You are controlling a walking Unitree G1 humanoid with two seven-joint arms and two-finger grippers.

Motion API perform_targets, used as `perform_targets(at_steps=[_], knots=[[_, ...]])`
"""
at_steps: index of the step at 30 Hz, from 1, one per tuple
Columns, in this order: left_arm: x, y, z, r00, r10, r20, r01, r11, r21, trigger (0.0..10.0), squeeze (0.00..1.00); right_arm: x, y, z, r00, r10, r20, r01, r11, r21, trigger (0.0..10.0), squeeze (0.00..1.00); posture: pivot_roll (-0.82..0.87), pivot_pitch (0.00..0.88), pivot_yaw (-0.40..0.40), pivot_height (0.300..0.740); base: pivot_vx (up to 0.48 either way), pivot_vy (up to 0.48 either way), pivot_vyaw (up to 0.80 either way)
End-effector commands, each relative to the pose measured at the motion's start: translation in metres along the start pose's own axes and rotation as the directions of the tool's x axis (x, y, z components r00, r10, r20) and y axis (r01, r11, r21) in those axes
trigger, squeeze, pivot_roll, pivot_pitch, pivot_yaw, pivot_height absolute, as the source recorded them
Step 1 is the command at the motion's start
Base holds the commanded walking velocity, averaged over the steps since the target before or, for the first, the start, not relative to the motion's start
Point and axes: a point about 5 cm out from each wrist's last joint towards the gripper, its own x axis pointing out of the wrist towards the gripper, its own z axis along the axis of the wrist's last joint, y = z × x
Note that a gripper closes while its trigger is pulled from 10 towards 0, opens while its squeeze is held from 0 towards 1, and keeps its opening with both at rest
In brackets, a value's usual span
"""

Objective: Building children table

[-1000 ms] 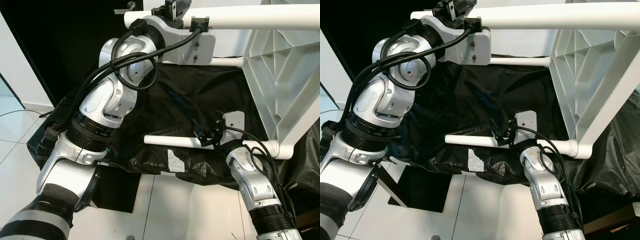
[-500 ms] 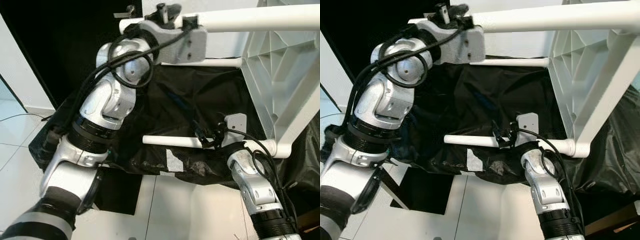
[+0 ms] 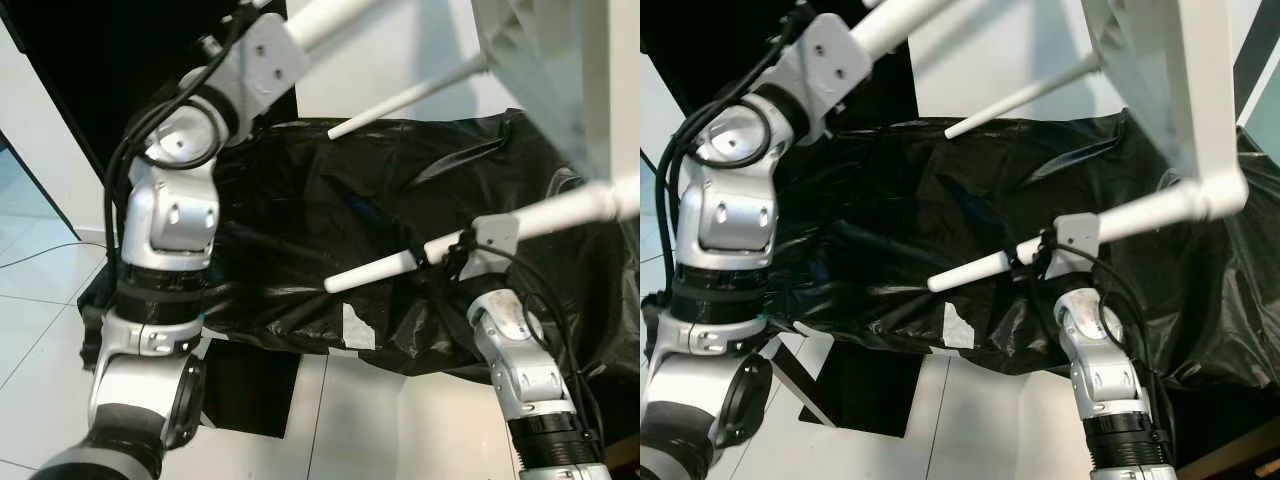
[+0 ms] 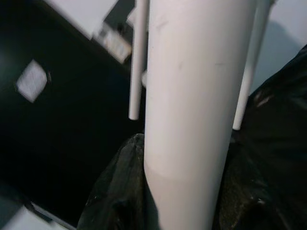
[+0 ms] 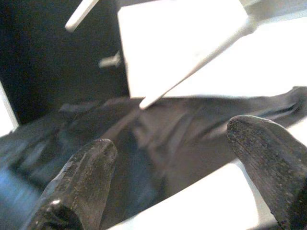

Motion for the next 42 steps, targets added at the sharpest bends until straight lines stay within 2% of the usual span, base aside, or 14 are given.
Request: perform_targets(at_steps=[1,3,4,7,12,14,15,18,23,31,32,39,40,42], knots=[[0.000,-0.018,-0.033,0.989,-0.111,-0.102,0.089,0.976,-0.197,10.0,0.00,0.001,-0.012,0.009,0.996,-0.075,0.042,0.075,0.997,-0.003,10.0,0.00,0.16,0.000,-0.028,0.740,0.000,0.000,0.00],[-0.002,-0.023,-0.039,0.985,-0.136,-0.105,0.108,0.966,-0.236,10.0,0.00,0.002,-0.018,0.012,0.993,-0.104,0.056,0.105,0.994,-0.011,10.0,0.00,0.16,0.000,-0.027,0.740,0.000,0.000,0.00],[-0.005,-0.030,-0.045,0.980,-0.171,-0.105,0.142,0.962,-0.235,10.0,0.00,0.002,-0.024,0.016,0.987,-0.142,0.077,0.145,0.989,-0.033,10.0,0.00,0.15,0.000,-0.025,0.740,0.000,0.000,0.00],[-0.008,-0.036,-0.048,0.975,-0.197,-0.103,0.166,0.954,-0.250,10.0,0.00,0.002,-0.029,0.019,0.982,-0.167,0.090,0.170,0.985,-0.036,10.0,0.00,0.15,0.000,-0.025,0.740,0.000,0.000,0.00],[-0.025,-0.083,-0.084,0.917,-0.380,-0.124,0.313,0.875,-0.369,10.0,0.00,0.015,-0.052,0.035,0.955,-0.254,0.152,0.262,0.964,-0.039,10.0,0.00,0.11,0.000,-0.022,0.740,0.000,0.000,0.00],[-0.029,-0.097,-0.092,0.900,-0.416,-0.130,0.346,0.863,-0.369,10.0,0.00,0.019,-0.055,0.040,0.952,-0.254,0.173,0.266,0.962,-0.054,10.0,0.00,0.10,0.000,-0.021,0.740,0.000,0.000,0.00],[-0.029,-0.097,-0.092,0.900,-0.416,-0.130,0.346,0.863,-0.369,10.0,0.00,0.019,-0.055,0.040,0.952,-0.254,0.173,0.266,0.962,-0.054,10.0,0.00,0.10,0.000,-0.021,0.740,0.000,0.000,0.00],[-0.034,-0.112,-0.103,0.881,-0.448,-0.153,0.355,0.838,-0.414,10.0,0.00,0.025,-0.057,0.049,0.949,-0.242,0.201,0.260,0.963,-0.065,10.0,0.00,0.09,0.000,-0.020,0.740,0.000,0.000,0.00],[-0.039,-0.119,-0.109,0.875,-0.453,-0.171,0.351,0.837,-0.419,10.0,0.00,0.027,-0.059,0.051,0.950,-0.233,0.208,0.254,0.964,-0.079,10.0,0.00,0.09,0.000,-0.025,0.740,0.000,0.000,0.00],[-0.043,-0.115,-0.107,0.885,-0.440,-0.151,0.347,0.840,-0.417,10.0,0.00,0.022,-0.059,0.042,0.954,-0.239,0.178,0.256,0.964,-0.075,10.0,0.00,0.09,0.000,-0.023,0.740,0.000,0.000,0.00],[-0.044,-0.113,-0.107,0.888,-0.435,-0.149,0.339,0.838,-0.428,10.0,1.00,0.021,-0.058,0.041,0.955,-0.239,0.174,0.255,0.964,-0.073,10.0,0.00,0.09,0.000,-0.022,0.740,0.000,0.000,0.00],[-0.046,-0.108,-0.103,0.896,-0.429,-0.117,0.351,0.842,-0.409,10.0,1.00,0.018,-0.055,0.037,0.961,-0.222,0.162,0.236,0.969,-0.071,10.0,0.00,0.09,0.000,-0.018,0.740,0.000,0.000,0.00],[-0.047,-0.105,-0.100,0.896,-0.433,-0.101,0.362,0.842,-0.399,10.0,0.00,0.017,-0.053,0.035,0.966,-0.207,0.156,0.220,0.973,-0.067,10.0,0.00,0.09,0.000,-0.017,0.740,0.000,0.000,0.00],[-0.047,-0.105,-0.100,0.896,-0.433,-0.101,0.362,0.842,-0.399,10.0,0.00,0.017,-0.053,0.035,0.966,-0.207,0.156,0.220,0.973,-0.067,10.0,0.00,0.09,0.000,-0.017,0.740,0.000,0.000,0.00]])
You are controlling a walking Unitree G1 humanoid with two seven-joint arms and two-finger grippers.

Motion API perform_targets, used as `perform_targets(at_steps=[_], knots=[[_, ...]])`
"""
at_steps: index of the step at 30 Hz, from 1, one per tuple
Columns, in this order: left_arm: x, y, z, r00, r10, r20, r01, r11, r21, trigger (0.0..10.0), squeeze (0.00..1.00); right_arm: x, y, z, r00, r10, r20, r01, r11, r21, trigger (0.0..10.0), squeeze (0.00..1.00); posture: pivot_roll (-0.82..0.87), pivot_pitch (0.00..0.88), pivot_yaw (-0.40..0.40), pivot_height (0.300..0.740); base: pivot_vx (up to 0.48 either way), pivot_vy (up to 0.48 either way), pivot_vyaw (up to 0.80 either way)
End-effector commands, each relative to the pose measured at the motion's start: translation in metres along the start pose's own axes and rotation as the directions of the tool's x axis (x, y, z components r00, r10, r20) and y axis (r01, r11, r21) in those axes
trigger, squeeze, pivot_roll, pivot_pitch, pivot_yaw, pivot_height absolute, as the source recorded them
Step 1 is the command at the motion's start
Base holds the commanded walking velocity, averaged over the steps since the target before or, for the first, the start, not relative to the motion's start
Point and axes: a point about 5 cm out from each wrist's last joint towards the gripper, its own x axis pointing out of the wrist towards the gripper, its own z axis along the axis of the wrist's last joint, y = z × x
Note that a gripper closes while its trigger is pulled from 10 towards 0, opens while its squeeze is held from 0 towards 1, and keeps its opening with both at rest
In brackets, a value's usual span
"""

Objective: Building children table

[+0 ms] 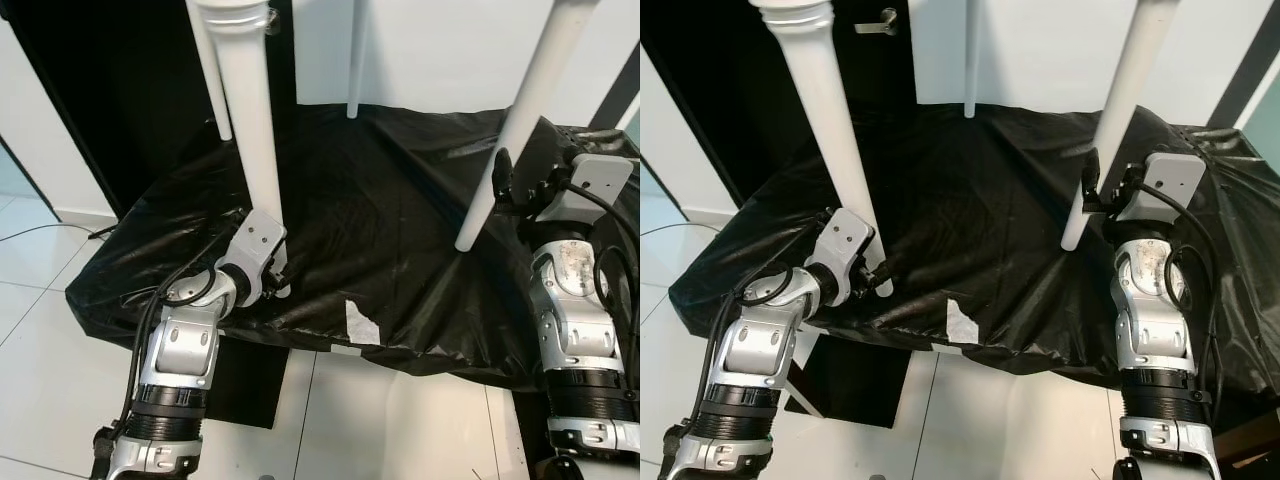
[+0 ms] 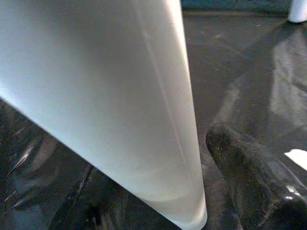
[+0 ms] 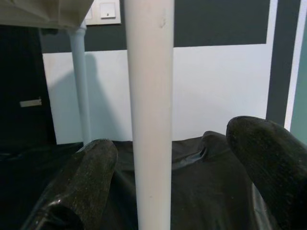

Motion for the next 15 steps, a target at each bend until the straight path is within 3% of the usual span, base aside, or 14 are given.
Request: perform_targets(at_steps=[1,4,8,15], knots=[[-0.006,0.000,0.008,0.999,-0.031,0.040,0.030,0.999,0.020,10.0,0.00,-0.002,0.005,0.001,0.999,0.040,0.009,-0.040,0.999,0.018,10.0,0.00,0.09,0.000,-0.017,0.740,0.000,0.000,0.00],[-0.012,0.005,0.012,0.998,-0.025,0.062,0.024,1.000,0.015,10.0,0.00,-0.004,0.009,0.000,0.998,0.070,0.003,-0.070,0.997,0.030,10.0,0.00,0.10,0.000,-0.019,0.740,0.000,0.000,0.00],[-0.037,0.026,0.016,0.990,0.018,0.140,-0.022,0.999,0.027,10.0,0.00,-0.007,0.020,-0.005,0.988,0.151,-0.017,-0.150,0.987,0.061,10.0,0.00,0.11,0.000,-0.023,0.740,0.000,0.000,0.00],[-0.057,0.030,0.016,0.971,0.052,0.232,-0.065,0.997,0.047,10.0,0.00,-0.011,0.028,-0.013,0.977,0.209,-0.051,-0.205,0.976,0.075,10.0,0.00,0.12,0.000,-0.031,0.740,0.000,0.000,0.00]])
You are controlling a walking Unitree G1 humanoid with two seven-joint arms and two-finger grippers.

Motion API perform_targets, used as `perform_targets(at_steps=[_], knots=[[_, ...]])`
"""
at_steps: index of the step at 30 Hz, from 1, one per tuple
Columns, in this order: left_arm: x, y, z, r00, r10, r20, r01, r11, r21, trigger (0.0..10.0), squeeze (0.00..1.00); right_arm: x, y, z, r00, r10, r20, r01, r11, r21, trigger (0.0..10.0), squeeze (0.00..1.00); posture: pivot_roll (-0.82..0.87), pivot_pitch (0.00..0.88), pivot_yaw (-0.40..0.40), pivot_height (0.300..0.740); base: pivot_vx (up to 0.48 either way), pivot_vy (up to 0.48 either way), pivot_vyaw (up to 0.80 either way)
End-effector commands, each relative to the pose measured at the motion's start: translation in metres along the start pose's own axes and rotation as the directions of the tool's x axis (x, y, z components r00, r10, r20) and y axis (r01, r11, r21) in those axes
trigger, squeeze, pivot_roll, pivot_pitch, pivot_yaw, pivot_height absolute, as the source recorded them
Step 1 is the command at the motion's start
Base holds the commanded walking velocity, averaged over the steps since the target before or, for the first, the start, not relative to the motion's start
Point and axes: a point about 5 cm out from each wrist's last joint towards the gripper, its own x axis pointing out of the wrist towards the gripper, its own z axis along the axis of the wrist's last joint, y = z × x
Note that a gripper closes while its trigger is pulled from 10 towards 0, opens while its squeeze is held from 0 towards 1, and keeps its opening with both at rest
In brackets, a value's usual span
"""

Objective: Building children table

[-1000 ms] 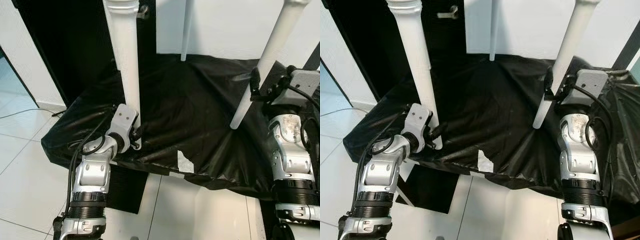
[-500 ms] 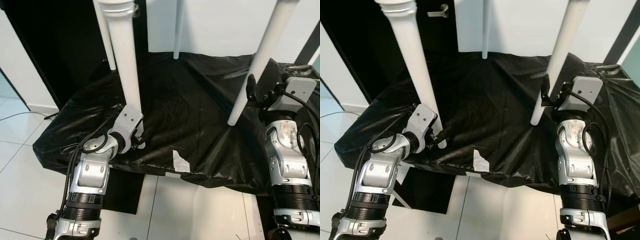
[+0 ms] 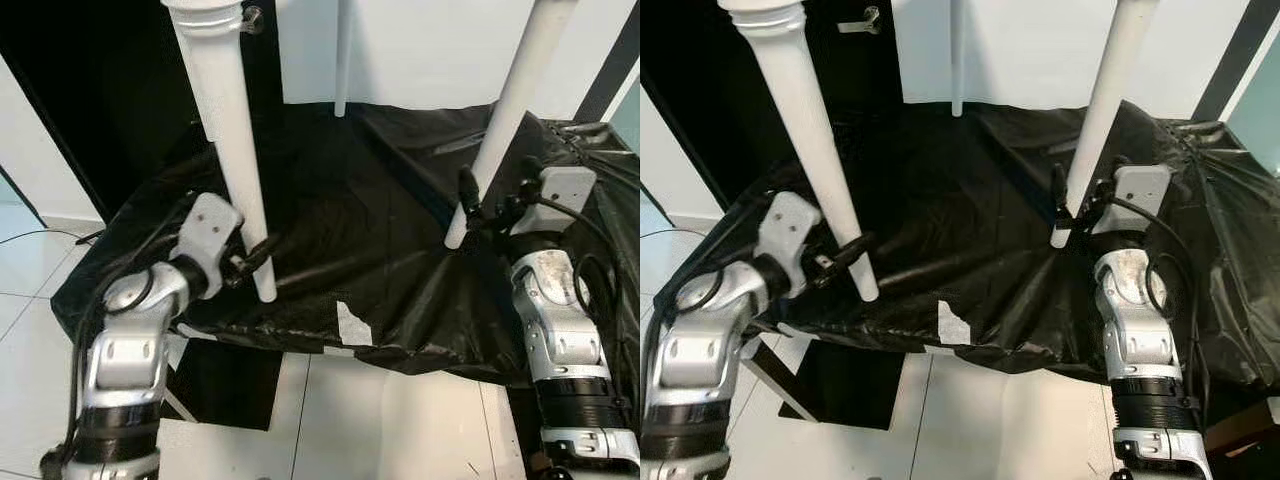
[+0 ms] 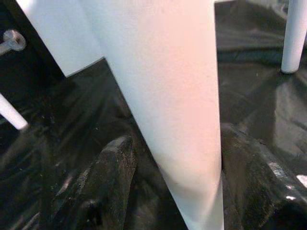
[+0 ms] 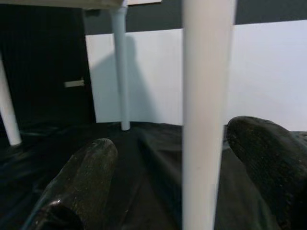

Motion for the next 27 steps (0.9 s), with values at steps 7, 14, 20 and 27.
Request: perform_targets(at_steps=[7,14,20,27], knots=[[-0.027,-0.009,0.009,0.978,-0.062,0.201,0.074,0.996,-0.050,10.0,0.00,-0.007,0.009,-0.014,0.995,0.077,-0.063,-0.076,0.997,0.023,10.0,0.00,0.12,0.000,-0.038,0.740,0.000,0.000,0.00],[-0.044,-0.015,-0.008,0.967,-0.048,0.252,0.109,0.966,-0.234,10.0,0.00,-0.020,0.016,-0.025,0.987,0.126,-0.097,-0.123,0.992,0.039,10.0,0.00,0.12,0.000,-0.035,0.740,0.000,0.000,0.00],[-0.045,-0.013,-0.020,0.971,0.056,0.234,0.014,0.958,-0.286,10.0,0.00,-0.029,0.020,-0.032,0.982,0.145,-0.122,-0.139,0.989,0.051,10.0,0.00,0.13,0.000,-0.037,0.740,0.000,0.000,0.00],[-0.043,-0.015,-0.034,0.948,0.250,0.197,-0.149,0.896,-0.419,10.0,0.00,-0.046,0.037,-0.045,0.968,0.192,-0.159,-0.181,0.980,0.079,10.0,0.00,0.13,0.000,-0.039,0.740,0.000,0.000,0.00]])
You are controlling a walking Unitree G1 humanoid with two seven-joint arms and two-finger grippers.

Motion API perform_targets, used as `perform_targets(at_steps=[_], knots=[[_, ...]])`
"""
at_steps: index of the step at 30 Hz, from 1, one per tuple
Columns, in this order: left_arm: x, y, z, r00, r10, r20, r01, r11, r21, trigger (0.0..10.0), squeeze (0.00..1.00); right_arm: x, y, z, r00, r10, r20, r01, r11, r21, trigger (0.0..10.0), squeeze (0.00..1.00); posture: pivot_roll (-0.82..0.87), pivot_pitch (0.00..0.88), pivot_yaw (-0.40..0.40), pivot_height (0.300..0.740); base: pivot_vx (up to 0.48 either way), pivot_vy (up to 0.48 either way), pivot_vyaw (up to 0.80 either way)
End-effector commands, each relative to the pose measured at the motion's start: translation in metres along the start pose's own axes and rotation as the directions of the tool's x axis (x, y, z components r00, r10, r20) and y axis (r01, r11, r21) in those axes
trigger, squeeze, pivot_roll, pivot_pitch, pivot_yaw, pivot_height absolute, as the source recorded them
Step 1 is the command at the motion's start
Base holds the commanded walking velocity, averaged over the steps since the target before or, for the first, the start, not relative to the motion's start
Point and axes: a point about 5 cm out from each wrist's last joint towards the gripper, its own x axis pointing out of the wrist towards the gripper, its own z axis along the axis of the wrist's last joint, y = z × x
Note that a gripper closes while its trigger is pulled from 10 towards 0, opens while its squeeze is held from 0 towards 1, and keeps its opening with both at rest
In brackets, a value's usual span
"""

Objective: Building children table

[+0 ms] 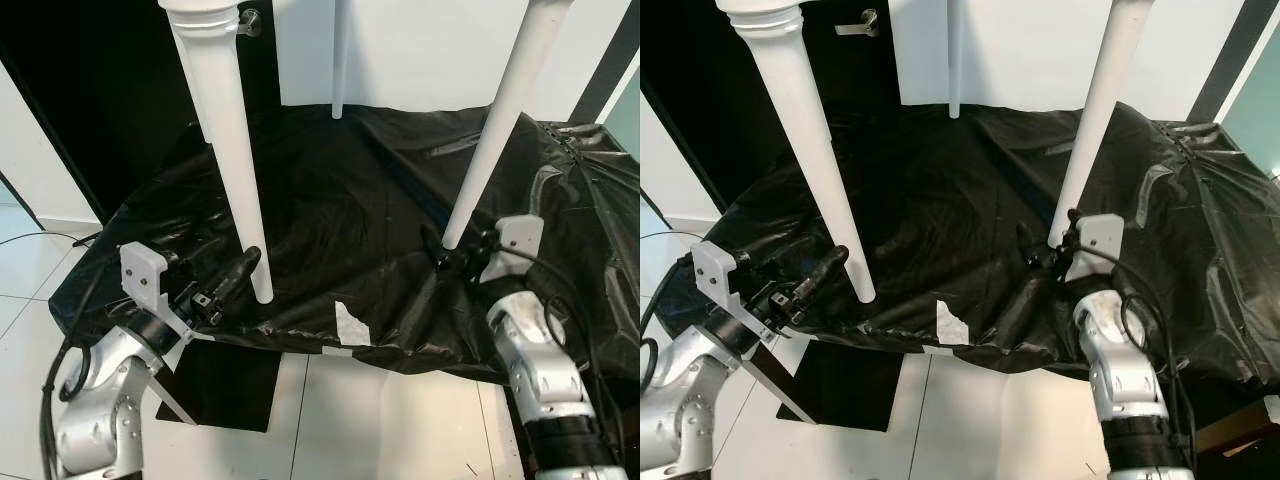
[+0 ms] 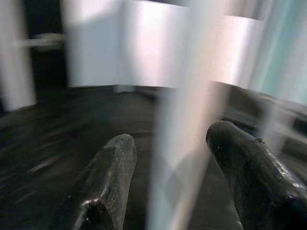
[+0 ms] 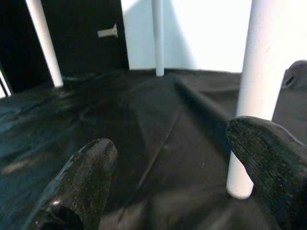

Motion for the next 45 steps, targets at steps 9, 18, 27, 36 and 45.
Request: perform_targets(at_steps=[9,18,27,36,45], knots=[[-0.001,-0.003,-0.023,0.974,0.224,-0.030,-0.225,0.974,-0.013,10.0,0.00,-0.016,0.017,-0.015,1.000,0.004,-0.030,-0.004,1.000,-0.010,10.0,0.00,0.13,0.000,-0.037,0.740,0.000,0.000,0.00],[-0.005,-0.013,-0.043,0.952,0.303,-0.047,-0.303,0.953,0.024,10.0,0.00,-0.027,0.023,-0.024,0.998,-0.040,-0.042,0.040,0.999,0.007,10.0,0.00,0.12,0.000,-0.029,0.740,0.000,0.000,0.00],[-0.010,-0.021,-0.058,0.949,0.305,-0.079,-0.302,0.952,0.043,10.0,0.00,-0.043,0.022,-0.038,0.994,-0.077,-0.073,0.077,0.997,-0.008,10.0,0.00,0.11,0.000,-0.014,0.740,0.000,0.000,0.00],[-0.013,-0.033,-0.061,0.971,0.239,-0.024,-0.237,0.969,0.066,10.0,0.00,-0.067,0.023,-0.045,0.990,-0.115,-0.081,0.114,0.993,-0.019,10.0,0.00,0.09,0.000,0.004,0.740,0.000,0.000,0.00],[-0.013,-0.039,-0.064,0.990,0.136,-0.030,-0.135,0.990,0.030,10.0,0.00,-0.069,0.037,-0.042,0.997,0.009,-0.077,-0.008,1.000,0.018,10.0,0.00,0.08,0.000,0.018,0.740,0.000,0.000,0.00]])
